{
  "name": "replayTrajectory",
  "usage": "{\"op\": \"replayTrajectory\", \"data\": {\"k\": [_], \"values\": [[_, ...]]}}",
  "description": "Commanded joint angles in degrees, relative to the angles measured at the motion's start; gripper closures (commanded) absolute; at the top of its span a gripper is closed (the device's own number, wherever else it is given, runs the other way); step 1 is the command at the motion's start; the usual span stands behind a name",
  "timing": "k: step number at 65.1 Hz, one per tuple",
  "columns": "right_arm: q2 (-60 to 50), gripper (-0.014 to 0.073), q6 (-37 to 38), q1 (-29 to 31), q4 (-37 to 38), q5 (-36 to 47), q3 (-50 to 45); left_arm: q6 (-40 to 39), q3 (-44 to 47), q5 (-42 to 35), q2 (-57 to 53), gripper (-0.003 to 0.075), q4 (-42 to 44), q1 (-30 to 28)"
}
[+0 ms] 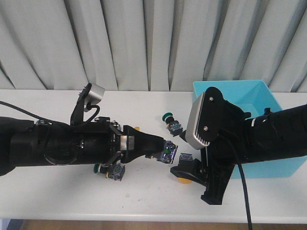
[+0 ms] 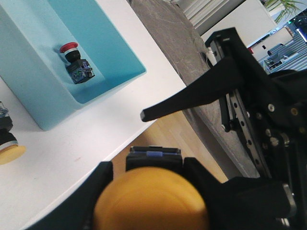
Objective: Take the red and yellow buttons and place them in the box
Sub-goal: 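Grasp the yellow button's switch body with the right gripper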
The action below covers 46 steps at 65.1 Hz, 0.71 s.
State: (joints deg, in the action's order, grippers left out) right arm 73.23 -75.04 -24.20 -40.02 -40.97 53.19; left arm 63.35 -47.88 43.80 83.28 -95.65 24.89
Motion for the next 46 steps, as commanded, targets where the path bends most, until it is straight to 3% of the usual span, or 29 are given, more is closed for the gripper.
{"op": "replayTrajectory", "data": {"k": [1, 10, 20, 26, 46], "values": [[-1.16, 0.0105, -4.07, -0.08, -4.12, 2.57, 1.53, -0.01, -1.53, 2.88, -1.70, 0.0511, -3.84, 0.35], [-1.16, 0.0105, -8.27, -1.02, -7.19, 2.77, 1.53, -0.45, -1.53, 3.01, -1.70, 0.0511, -3.84, 0.29], [-1.00, 0.0105, -8.81, -7.87, -4.90, 10.54, 1.53, -1.80, -1.53, 3.06, -1.70, 0.0511, -3.84, 0.29], [-0.77, 0.0105, -6.69, -9.51, -2.91, 14.77, 1.53, -1.79, -1.53, 3.22, -1.70, 0.0511, -3.84, 0.29], [-0.77, 0.0107, 3.59, -9.21, 6.91, 11.70, 1.53, -1.90, -1.53, 3.86, -1.70, 0.0511, -3.84, 0.29]]}}
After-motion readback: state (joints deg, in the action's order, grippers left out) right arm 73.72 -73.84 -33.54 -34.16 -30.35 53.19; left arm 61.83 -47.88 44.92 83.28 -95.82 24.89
